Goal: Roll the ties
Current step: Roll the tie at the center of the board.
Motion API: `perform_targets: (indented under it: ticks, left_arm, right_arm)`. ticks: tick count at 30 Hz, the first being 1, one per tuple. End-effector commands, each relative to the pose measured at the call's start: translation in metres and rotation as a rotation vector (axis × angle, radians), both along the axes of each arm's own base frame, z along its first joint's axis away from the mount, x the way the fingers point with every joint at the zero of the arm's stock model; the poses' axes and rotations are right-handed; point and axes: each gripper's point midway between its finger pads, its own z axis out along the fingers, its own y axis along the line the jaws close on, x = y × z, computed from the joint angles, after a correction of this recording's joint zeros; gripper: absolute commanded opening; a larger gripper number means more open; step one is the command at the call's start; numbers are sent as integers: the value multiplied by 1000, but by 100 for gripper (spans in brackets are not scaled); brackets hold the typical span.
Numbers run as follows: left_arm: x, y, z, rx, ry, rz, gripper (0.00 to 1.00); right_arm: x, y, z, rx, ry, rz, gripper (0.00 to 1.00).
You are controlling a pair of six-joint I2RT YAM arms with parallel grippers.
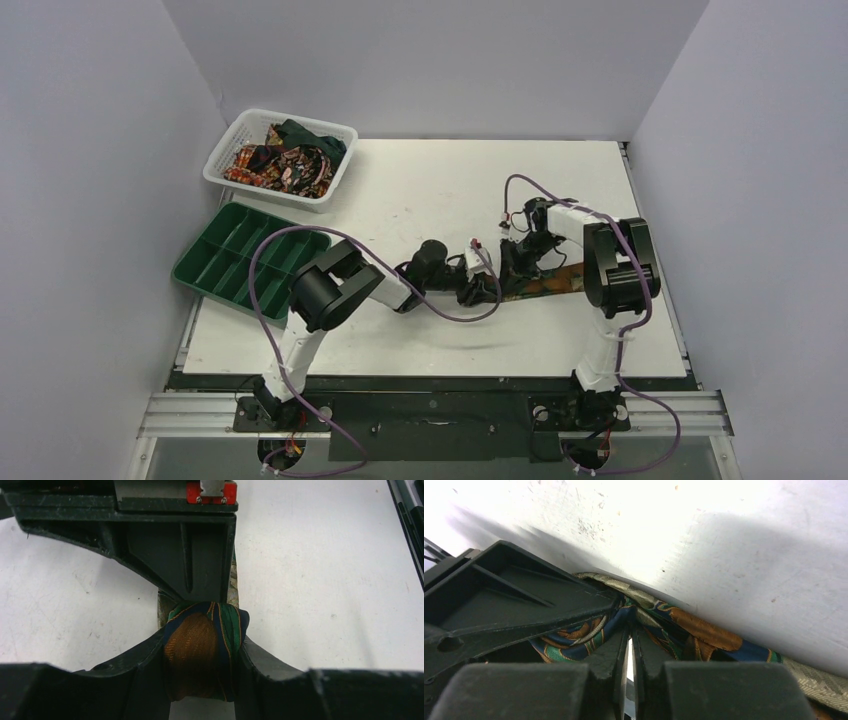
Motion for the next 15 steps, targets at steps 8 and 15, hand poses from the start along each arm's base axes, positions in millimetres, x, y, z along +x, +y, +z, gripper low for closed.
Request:
perform_targets:
  ticks: [8,15]
  left_arm:
    - [-16,50,-61,370,95,32,21]
    - [-12,41,-63,415,106,33,27]
  right_arm:
    - [40,-19,58,180,-219,-106,45]
    - [16,18,64,280,-160,-26,53]
